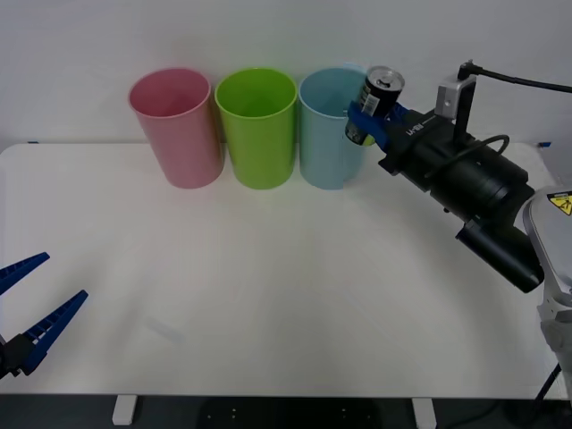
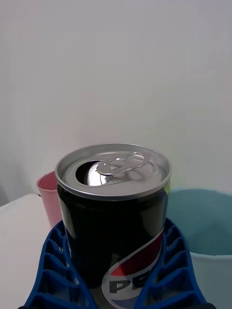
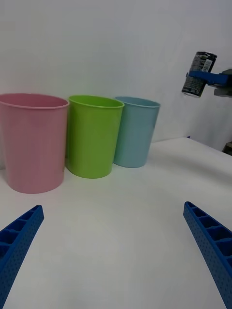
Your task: Grasp the object on the table and drop it into the matching bin: aluminum can to the light blue bin, PET bottle to the pink bin.
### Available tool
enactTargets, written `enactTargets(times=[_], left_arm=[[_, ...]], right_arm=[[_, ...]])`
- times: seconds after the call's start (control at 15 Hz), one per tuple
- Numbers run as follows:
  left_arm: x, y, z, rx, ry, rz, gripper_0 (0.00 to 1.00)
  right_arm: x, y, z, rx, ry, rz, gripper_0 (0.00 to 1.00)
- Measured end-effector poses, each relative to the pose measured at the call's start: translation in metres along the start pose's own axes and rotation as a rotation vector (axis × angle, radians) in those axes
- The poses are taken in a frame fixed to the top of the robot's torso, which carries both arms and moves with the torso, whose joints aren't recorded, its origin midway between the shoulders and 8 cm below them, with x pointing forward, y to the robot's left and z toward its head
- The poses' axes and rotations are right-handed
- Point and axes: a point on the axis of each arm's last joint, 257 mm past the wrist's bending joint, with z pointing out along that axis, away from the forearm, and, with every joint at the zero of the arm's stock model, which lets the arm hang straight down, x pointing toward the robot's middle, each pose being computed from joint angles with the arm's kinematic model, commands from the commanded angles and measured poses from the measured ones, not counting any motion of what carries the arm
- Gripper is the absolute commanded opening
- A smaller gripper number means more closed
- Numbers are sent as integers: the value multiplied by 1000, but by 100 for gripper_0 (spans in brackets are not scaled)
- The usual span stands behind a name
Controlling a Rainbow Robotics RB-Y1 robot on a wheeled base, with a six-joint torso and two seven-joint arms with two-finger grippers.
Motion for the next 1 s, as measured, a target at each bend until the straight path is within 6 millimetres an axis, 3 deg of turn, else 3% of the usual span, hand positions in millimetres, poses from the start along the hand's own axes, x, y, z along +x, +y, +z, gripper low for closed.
enactTargets(times=[0.47,0.6,1.0], left_arm=[[0,0,0,0,0,0,100],[0,0,0,0,0,0,100],[0,0,0,0,0,0,100]], right_arm=[[-13,-62,45,55,40,-27,0],[-17,-74,61,65,51,-24,0],[-4,-101,100,140,98,4,0]])
